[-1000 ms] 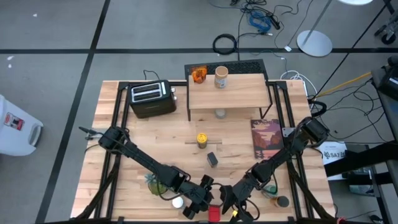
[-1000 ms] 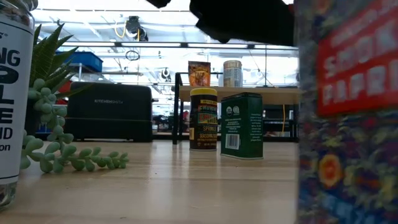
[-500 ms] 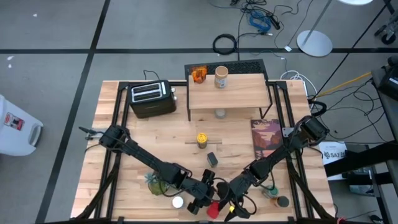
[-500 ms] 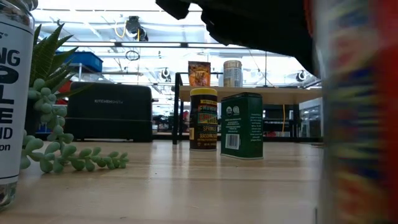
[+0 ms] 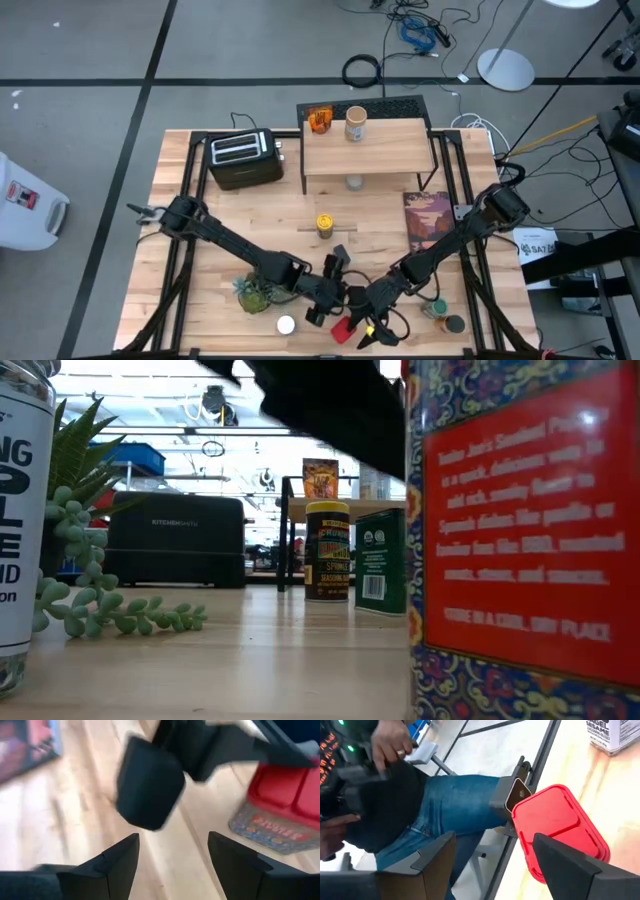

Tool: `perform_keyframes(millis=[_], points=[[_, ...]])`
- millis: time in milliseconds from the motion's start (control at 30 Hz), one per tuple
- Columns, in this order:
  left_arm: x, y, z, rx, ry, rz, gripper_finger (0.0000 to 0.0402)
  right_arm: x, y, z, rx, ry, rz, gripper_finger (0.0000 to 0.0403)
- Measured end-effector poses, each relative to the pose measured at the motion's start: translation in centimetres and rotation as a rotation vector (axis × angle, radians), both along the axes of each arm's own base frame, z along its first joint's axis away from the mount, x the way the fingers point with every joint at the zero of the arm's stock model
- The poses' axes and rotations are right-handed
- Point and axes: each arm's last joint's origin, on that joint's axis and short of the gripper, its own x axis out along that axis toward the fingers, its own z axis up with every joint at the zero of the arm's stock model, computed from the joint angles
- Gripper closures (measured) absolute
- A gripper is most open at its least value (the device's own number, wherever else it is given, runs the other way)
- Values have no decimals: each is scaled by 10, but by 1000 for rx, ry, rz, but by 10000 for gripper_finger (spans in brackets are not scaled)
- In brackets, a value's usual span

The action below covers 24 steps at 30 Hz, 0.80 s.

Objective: Shelf spices
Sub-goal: Put the red seasoning can on the shelf

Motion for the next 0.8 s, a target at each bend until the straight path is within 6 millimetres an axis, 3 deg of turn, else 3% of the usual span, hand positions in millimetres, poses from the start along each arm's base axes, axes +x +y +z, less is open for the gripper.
perform_keyframes(millis=[267,500,800], points=[[-11,7,41,-101,-62,87,155,-9,-9,10,-126,9,-62,145],[-24,-12,35,-151,32,46,155,-17,-12,25,-163,-10,-85,145],[-31,-19,31,-120,66,59,155,-39,5,26,-142,111,-63,145]])
